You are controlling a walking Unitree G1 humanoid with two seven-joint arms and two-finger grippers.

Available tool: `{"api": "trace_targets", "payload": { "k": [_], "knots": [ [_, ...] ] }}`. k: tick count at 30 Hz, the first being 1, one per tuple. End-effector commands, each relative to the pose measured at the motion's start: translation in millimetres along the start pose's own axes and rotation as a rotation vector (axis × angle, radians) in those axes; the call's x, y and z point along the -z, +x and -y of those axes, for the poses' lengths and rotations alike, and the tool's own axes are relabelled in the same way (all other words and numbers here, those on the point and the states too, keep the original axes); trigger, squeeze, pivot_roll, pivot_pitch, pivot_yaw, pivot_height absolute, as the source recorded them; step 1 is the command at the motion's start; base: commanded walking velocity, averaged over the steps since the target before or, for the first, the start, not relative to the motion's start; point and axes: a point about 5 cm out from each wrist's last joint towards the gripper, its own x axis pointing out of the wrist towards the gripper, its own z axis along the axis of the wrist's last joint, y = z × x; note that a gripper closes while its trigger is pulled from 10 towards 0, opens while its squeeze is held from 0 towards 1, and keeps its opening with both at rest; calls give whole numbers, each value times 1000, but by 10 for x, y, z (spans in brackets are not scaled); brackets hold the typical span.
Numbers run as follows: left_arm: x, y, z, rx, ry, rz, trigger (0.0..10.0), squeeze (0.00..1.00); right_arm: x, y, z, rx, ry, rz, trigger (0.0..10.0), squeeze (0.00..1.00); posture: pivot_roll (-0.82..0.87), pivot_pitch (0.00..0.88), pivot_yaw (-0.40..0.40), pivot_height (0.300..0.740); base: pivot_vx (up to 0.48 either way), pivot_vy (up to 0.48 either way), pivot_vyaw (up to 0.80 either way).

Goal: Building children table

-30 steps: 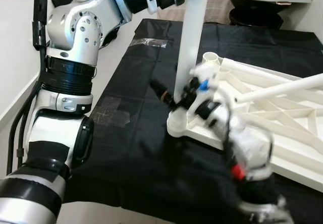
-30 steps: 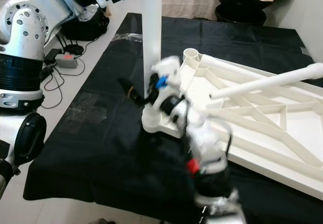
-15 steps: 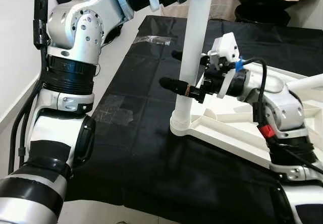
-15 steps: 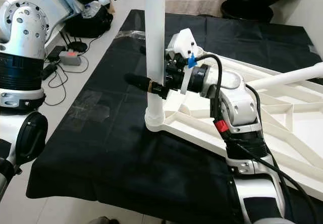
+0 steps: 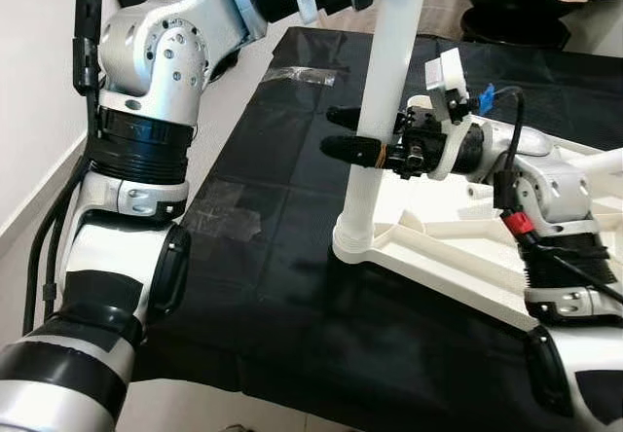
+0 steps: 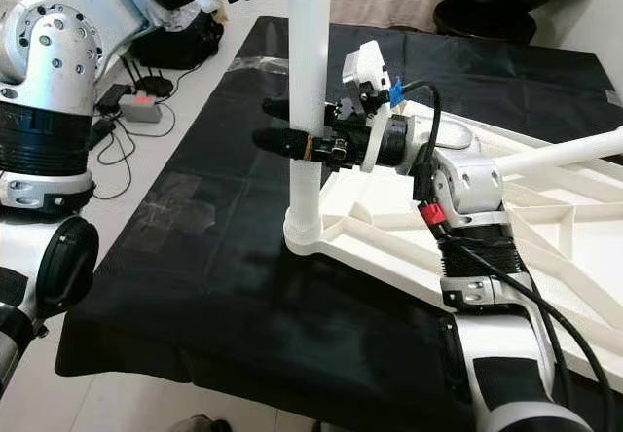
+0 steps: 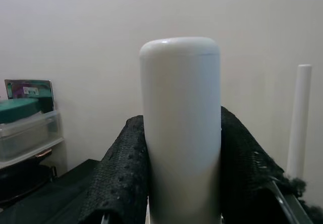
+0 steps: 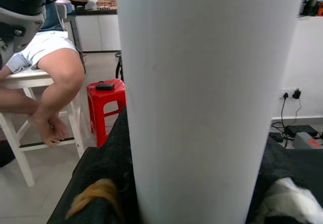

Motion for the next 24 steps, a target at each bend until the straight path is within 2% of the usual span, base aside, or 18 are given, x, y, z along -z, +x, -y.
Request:
{"api": "trace_targets", "payload": {
  "k": [1, 13, 14, 15, 16, 18, 22, 23, 24],
  "knots": [
    [242, -35, -72, -54, -40, -111, 0, 0, 24, 118, -98, -130, -3, -7, 0, 0, 10, 131, 15, 740, 0, 0, 0],
    [230, -37, -48, -34, -22, -101, 0, 0, 71, 35, -75, -134, 1, -43, 0, 0, 4, 125, 23, 740, 0, 0, 0],
    [222, -37, -53, -42, -25, -96, 9020, 1000, 74, 29, -70, -128, 3, -41, 0, 0, 4, 125, 22, 740, 0, 0, 0],
    [222, -37, -53, -42, -25, -96, 9020, 1000, 74, 29, -70, -128, 3, -41, 0, 0, 4, 125, 22, 740, 0, 0, 0],
    [201, -39, -53, -45, -27, -85, 10000, 1000, 74, 26, -67, -119, 4, -36, 0, 0, 4, 126, 22, 740, 0, 0, 0],
    [146, -57, -56, -48, -26, -66, 10000, 1000, 73, 23, -52, -96, 5, -25, 0, 0, 4, 126, 22, 740, 0, 0, 0],
    [-30, -314, -50, -62, -28, -29, 10000, 1000, 92, -9, -1, 29, 5, -21, 0, 0, 0, 131, 23, 740, 0, 0, 0],
    [-30, -314, -50, -62, -28, -29, 10000, 1000, 92, -9, -1, 29, 5, -21, 0, 0, 0, 131, 23, 740, 0, 0, 0],
    [-63, -395, -43, -73, -25, -28, 10000, 1000, 107, -22, 8, 74, -4, -31, 0, 0, 1, 139, 14, 740, 0, 0, 0]
  ]
}}
